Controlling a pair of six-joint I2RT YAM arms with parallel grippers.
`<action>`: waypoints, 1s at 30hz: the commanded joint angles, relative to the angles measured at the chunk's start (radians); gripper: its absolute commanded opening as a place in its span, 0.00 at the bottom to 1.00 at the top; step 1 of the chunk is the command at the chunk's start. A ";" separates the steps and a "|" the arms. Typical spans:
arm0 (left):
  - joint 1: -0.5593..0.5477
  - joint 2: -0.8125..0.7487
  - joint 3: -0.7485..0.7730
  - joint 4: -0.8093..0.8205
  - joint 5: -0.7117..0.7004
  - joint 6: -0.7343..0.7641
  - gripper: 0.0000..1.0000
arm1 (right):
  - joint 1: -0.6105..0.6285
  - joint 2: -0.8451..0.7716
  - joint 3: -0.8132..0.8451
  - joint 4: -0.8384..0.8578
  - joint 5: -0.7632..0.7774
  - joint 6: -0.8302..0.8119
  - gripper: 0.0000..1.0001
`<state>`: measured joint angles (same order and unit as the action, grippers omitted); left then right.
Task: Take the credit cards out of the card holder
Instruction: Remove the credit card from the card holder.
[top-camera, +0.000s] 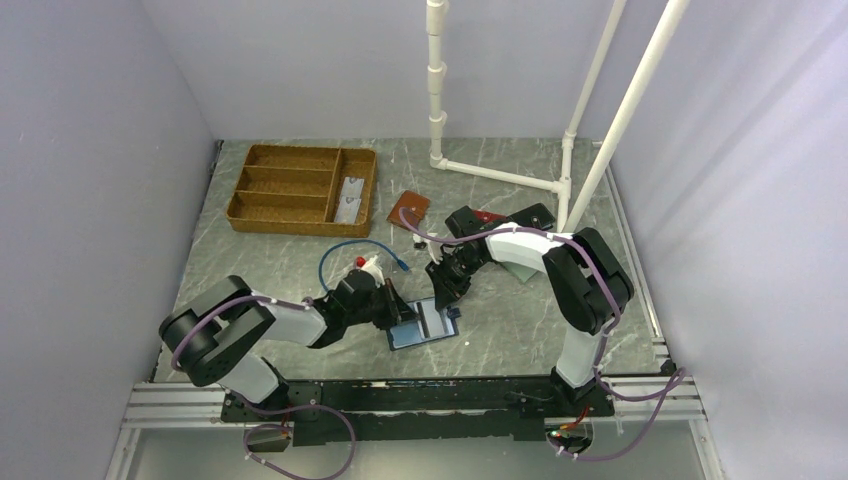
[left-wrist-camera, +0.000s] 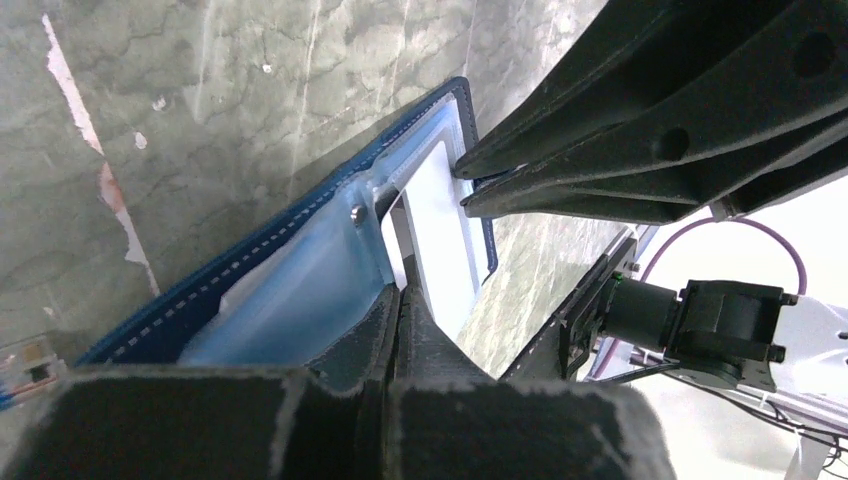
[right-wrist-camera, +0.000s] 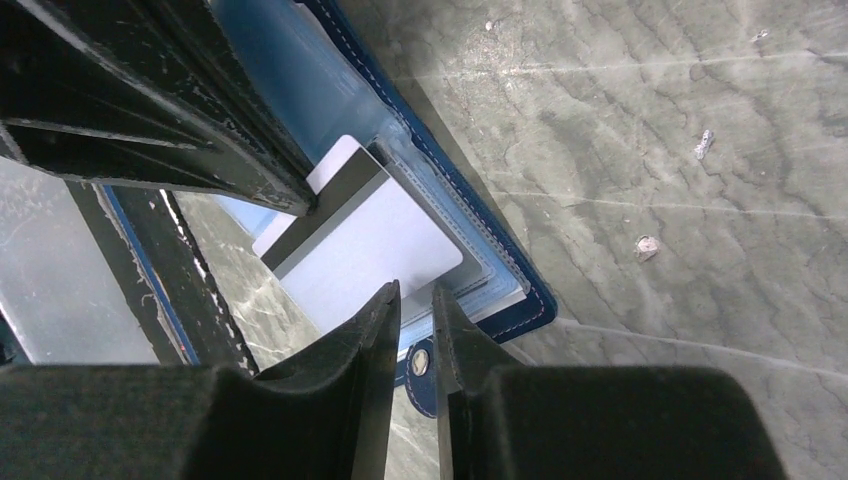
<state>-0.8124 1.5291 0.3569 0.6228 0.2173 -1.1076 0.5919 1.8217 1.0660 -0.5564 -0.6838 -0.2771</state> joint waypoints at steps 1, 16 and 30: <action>0.005 -0.056 -0.006 -0.069 0.013 0.081 0.00 | 0.006 0.027 0.018 0.001 0.069 -0.008 0.23; 0.040 -0.139 -0.033 -0.159 0.042 0.122 0.00 | 0.006 -0.002 0.038 -0.035 0.030 -0.056 0.37; 0.069 -0.342 -0.056 -0.273 0.069 0.255 0.00 | -0.001 -0.078 0.062 -0.105 -0.116 -0.154 0.50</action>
<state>-0.7460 1.2858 0.2977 0.4240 0.2680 -0.9577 0.5961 1.8107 1.0889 -0.6285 -0.7242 -0.3691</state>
